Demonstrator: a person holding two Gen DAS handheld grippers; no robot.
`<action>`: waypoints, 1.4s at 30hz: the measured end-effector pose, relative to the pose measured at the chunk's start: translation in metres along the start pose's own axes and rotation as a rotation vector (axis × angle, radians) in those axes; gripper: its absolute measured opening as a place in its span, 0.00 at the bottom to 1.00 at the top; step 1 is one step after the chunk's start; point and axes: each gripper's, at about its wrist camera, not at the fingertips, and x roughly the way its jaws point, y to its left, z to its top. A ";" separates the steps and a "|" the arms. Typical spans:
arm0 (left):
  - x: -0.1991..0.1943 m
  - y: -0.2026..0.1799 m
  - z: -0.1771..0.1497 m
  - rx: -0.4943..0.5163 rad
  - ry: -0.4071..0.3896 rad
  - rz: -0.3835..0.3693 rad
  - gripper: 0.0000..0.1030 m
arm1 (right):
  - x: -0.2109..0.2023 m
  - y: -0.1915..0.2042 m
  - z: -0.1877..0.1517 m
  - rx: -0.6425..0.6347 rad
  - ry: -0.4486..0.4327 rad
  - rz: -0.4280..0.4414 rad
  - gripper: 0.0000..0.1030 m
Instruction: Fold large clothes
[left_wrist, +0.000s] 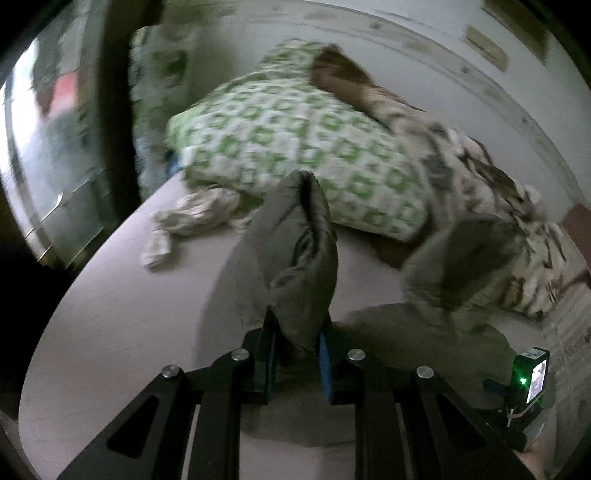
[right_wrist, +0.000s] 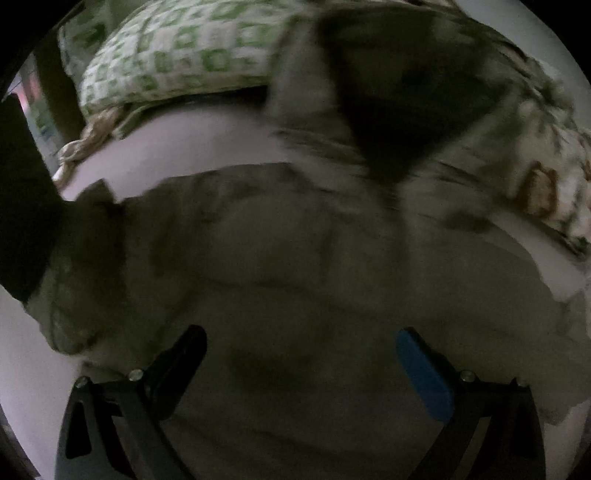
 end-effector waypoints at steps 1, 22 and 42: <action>0.005 -0.020 0.002 0.024 0.008 -0.014 0.18 | -0.003 -0.017 -0.004 0.018 0.001 -0.011 1.00; 0.117 -0.320 -0.085 0.304 0.225 -0.094 0.20 | -0.028 -0.217 -0.073 0.260 0.008 -0.115 1.00; 0.062 -0.220 -0.037 0.305 0.163 0.011 0.70 | -0.030 -0.200 -0.065 0.314 -0.010 0.032 1.00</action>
